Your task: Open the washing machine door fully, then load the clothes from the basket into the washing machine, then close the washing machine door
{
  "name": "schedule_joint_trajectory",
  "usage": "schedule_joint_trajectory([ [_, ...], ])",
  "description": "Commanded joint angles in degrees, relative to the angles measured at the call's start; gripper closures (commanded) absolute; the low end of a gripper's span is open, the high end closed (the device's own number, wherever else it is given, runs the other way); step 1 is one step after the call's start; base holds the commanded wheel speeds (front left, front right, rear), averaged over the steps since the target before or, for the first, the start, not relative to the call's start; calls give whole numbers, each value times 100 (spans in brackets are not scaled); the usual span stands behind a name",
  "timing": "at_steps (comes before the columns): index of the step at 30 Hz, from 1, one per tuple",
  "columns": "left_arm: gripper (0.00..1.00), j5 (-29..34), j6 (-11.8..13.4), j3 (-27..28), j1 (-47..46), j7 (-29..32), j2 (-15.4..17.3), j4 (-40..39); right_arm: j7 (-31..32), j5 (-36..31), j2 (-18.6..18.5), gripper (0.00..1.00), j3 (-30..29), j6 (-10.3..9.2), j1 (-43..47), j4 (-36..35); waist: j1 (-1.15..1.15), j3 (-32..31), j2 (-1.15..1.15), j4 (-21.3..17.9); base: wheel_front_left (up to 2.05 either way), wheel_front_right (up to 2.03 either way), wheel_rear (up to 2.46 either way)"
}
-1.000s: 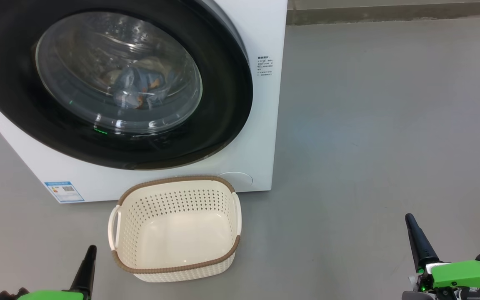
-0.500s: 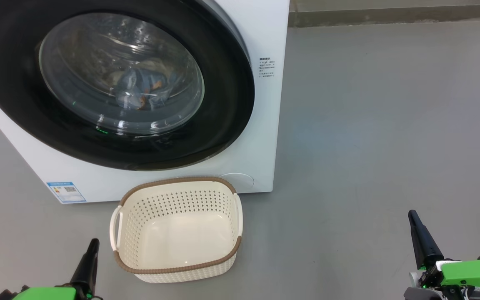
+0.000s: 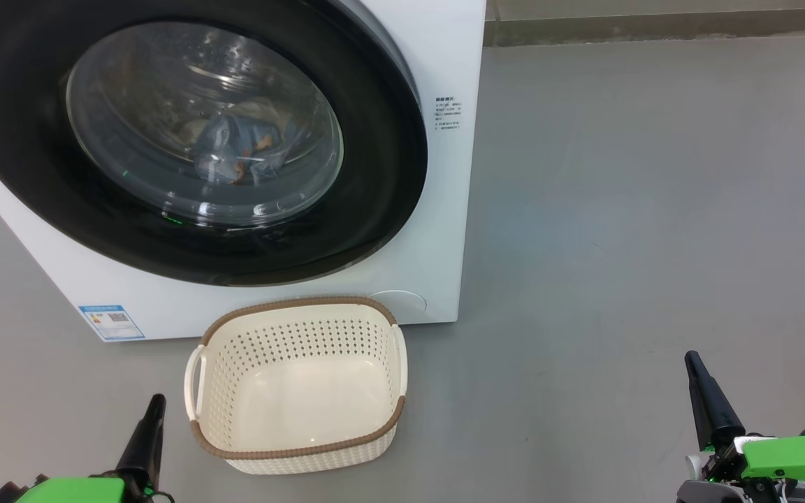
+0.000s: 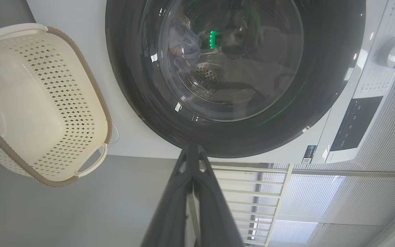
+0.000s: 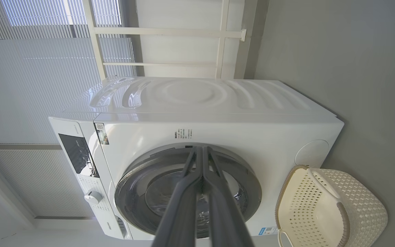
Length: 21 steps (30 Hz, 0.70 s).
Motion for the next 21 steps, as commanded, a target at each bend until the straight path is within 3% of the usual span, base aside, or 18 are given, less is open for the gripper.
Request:
schedule_joint_trajectory([
  [1,100,-47,-11,200,-234,37,74,-161,47,22,-18,100,125,9,-151,-175,0,0,0,0,0,0,0],
  [21,100,-48,-11,199,-234,36,74,-161,46,22,-18,100,126,9,-151,-175,0,0,0,0,0,0,0],
])
